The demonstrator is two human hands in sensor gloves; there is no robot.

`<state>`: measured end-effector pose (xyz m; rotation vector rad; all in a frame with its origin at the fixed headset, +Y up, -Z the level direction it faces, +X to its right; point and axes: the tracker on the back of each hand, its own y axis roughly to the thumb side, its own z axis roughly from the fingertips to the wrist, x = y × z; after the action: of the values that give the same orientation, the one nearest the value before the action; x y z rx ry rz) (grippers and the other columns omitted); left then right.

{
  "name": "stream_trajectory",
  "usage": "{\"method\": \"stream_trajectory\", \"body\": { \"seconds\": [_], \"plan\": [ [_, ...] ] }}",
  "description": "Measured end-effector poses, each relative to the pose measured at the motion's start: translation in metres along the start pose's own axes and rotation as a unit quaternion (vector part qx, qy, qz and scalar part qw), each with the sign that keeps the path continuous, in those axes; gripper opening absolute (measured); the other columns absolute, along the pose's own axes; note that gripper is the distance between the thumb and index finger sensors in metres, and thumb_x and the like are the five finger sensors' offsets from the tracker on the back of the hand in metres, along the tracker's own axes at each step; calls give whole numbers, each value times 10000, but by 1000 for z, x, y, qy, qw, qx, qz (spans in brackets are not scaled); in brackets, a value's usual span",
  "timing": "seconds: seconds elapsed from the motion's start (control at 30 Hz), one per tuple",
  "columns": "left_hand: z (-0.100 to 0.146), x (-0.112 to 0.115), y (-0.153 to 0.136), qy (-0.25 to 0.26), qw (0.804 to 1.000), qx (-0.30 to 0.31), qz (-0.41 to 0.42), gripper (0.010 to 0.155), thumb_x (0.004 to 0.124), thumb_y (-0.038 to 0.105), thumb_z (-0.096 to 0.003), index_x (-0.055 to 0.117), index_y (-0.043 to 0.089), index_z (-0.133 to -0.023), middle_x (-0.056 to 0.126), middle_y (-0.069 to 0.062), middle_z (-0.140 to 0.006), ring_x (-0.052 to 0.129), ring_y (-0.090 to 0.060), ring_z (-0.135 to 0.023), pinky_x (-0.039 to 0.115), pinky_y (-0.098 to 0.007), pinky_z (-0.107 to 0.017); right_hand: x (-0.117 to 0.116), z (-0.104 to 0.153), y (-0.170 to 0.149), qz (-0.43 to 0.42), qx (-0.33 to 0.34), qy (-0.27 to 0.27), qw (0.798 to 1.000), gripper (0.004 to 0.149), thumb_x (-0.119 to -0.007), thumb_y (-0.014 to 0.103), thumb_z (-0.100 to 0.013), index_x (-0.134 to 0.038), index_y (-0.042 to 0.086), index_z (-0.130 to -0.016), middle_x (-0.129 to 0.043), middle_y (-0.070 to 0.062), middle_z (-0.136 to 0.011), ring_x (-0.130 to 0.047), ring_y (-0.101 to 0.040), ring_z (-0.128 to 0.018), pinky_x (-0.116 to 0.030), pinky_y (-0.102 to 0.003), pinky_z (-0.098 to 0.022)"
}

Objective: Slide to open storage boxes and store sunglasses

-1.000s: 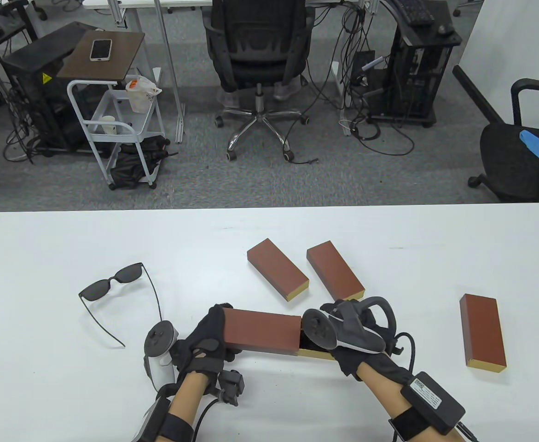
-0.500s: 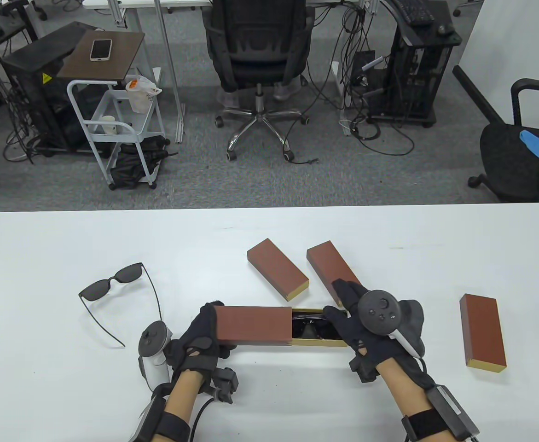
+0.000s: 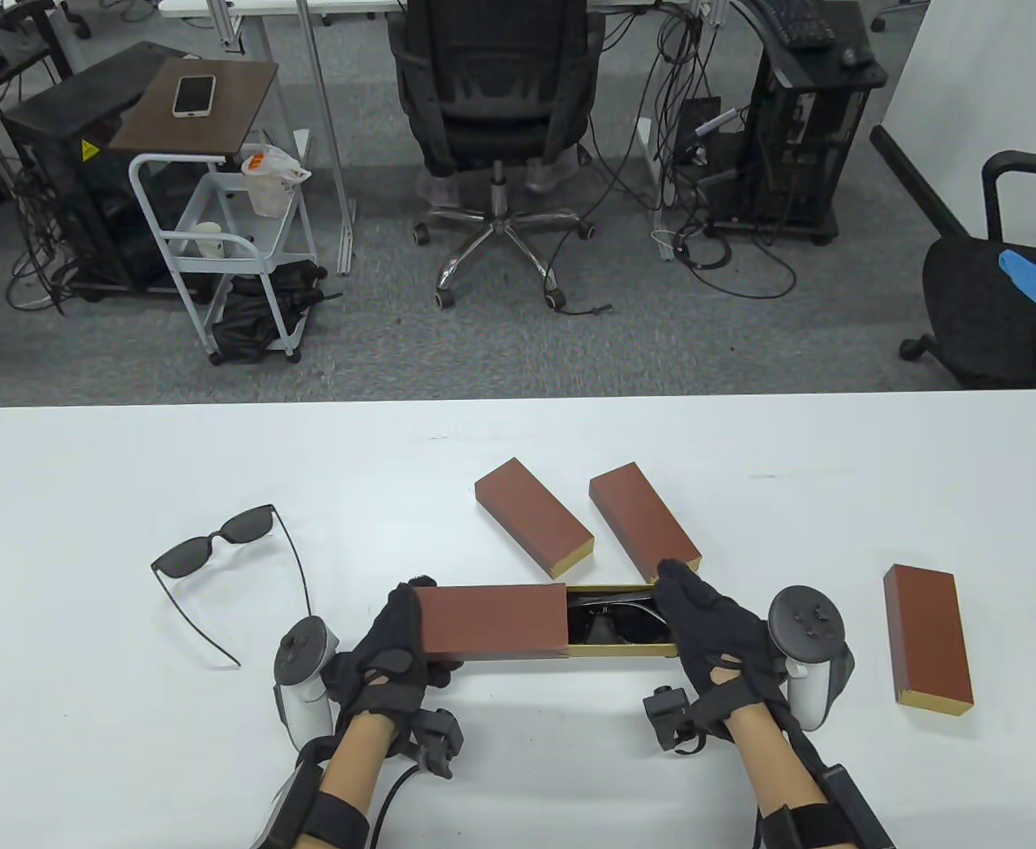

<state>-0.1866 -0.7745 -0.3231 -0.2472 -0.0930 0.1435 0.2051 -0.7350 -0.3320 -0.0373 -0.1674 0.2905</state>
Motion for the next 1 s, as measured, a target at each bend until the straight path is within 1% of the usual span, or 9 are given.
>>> {"method": "stream_trajectory", "body": {
  "seconds": [0.1,0.23,0.4,0.5,0.6,0.8,0.9,0.93,1.0],
  "plan": [
    [1,0,-1,4,1000,-1,-6,726,508,598,-502,504,185,-1099,859,-116,-798,933,-274,-516,788,-457,-374,-1,-1,-3,22,1,5,1000,525,-805,493,-351,-789,211,-794,-826,-170,-830,-981,-315,-526,-881,-403,-309],
    [0,-2,-2,6,1000,-3,-3,722,515,596,-504,510,186,-1098,857,-130,-796,929,-282,-515,783,-463,-377,-2,-1,0,70,19,10,997,517,-805,485,-350,-791,213,-790,-835,-163,-822,-988,-306,-493,-884,-397,-305],
    [1,-2,-3,3,1000,-6,8,725,509,596,-505,504,184,-1101,856,-131,-798,928,-282,-518,783,-463,-379,-2,-1,1,43,12,-7,999,490,-834,468,-339,-819,227,-766,-865,-157,-787,-996,-294,-447,-888,-394,-290],
    [1,0,-3,-2,1000,-6,7,724,509,595,-505,501,186,-1102,854,-131,-801,926,-283,-521,781,-466,-382,-1,1,1,45,14,-14,999,508,-844,443,-343,-760,279,-816,-873,-152,-781,-994,-308,-435,-882,-408,-287],
    [0,2,-3,-5,1000,-7,4,723,508,595,-505,501,187,-1102,853,-130,-803,926,-283,-523,782,-465,-384,1,2,2,56,17,-24,998,456,-853,426,-343,-806,296,-777,-891,-131,-768,-1000,-304,-422,-885,-409,-279],
    [-1,2,-4,-8,1000,-5,5,722,507,595,-506,494,192,-1105,848,-132,-808,923,-284,-529,780,-466,-389,2,6,3,60,32,-48,996,441,-868,410,-335,-821,297,-758,-937,-67,-753,-1016,-308,-410,-892,-414,-272],
    [-1,1,-4,-9,1000,-4,7,721,502,597,-508,490,195,-1106,848,-118,-811,923,-279,-532,781,-463,-392,2,8,2,42,41,-52,997,452,-836,441,-343,-806,293,-769,-932,-63,-765,-1024,-299,-460,-900,-410,-307],
    [-1,1,-4,-10,1000,-4,10,723,503,598,-507,489,194,-1106,849,-118,-810,924,-278,-530,782,-461,-389,2,8,2,25,47,-48,997,464,-809,456,-352,-792,284,-783,-917,-75,-781,-1012,-311,-522,-898,-417,-343],
    [-1,2,-3,-12,1000,-4,14,723,495,600,-509,481,195,-1108,847,-115,-815,927,-272,-533,786,-458,-389,-2,7,-1,-36,60,-8,998,579,-750,518,-356,-683,247,-864,-792,-117,-891,-910,-362,-689,-845,-453,-460]
  ]
}}
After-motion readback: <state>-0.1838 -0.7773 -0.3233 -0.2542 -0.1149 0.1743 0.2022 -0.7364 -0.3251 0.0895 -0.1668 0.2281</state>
